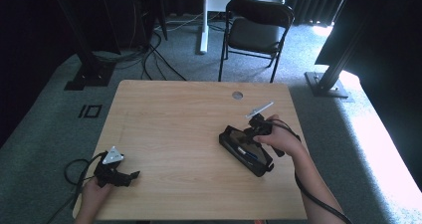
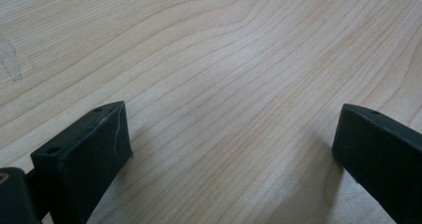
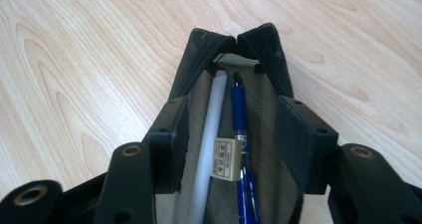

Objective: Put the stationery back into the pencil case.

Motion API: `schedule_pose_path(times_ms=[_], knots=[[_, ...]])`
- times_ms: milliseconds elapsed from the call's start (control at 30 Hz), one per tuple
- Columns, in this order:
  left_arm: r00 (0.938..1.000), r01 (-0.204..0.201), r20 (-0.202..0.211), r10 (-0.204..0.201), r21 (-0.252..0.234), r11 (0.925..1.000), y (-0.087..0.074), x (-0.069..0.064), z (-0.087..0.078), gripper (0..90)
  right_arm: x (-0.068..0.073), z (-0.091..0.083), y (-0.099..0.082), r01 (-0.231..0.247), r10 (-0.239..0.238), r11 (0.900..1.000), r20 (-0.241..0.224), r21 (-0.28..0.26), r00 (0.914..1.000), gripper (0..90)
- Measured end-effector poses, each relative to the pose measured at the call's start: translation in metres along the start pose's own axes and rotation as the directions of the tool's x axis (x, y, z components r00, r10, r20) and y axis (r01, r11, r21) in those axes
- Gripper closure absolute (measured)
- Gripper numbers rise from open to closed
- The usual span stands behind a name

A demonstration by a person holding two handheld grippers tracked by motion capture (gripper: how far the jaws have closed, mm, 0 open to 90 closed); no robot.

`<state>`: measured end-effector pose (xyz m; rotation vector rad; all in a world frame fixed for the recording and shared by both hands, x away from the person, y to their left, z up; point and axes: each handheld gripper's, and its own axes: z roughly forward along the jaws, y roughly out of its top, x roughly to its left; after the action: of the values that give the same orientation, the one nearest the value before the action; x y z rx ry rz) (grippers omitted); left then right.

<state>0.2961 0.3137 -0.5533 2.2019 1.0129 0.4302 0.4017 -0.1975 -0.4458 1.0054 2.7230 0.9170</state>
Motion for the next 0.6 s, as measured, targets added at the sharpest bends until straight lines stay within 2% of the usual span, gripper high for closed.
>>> schedule_pose_path(times_ms=[100,233,300,600], knots=[[1.0,0.0,0.0,0.0,0.0,1.0,0.0,0.0,0.0,2.1,-0.001,-0.002,-0.002,0.012,-0.012,0.9994,-0.008,-0.034,0.9999,44.0],[1.0,0.0,0.0,0.0,0.0,1.0,0.0,0.0,0.0,2.2,-0.005,-0.004,-0.005,0.016,-0.015,0.9975,0.007,-0.069,0.9999,42.9],[1.0,0.0,0.0,0.0,0.0,1.0,0.0,0.0,0.0,2.2,-0.007,-0.005,-0.006,0.013,-0.011,0.9961,0.025,-0.088,0.9996,42.8],[1.0,0.0,0.0,0.0,0.0,1.0,0.0,0.0,0.0,2.2,-0.015,-0.01,-0.013,-0.022,0.028,0.9878,0.04,-0.154,0.9988,40.4]])
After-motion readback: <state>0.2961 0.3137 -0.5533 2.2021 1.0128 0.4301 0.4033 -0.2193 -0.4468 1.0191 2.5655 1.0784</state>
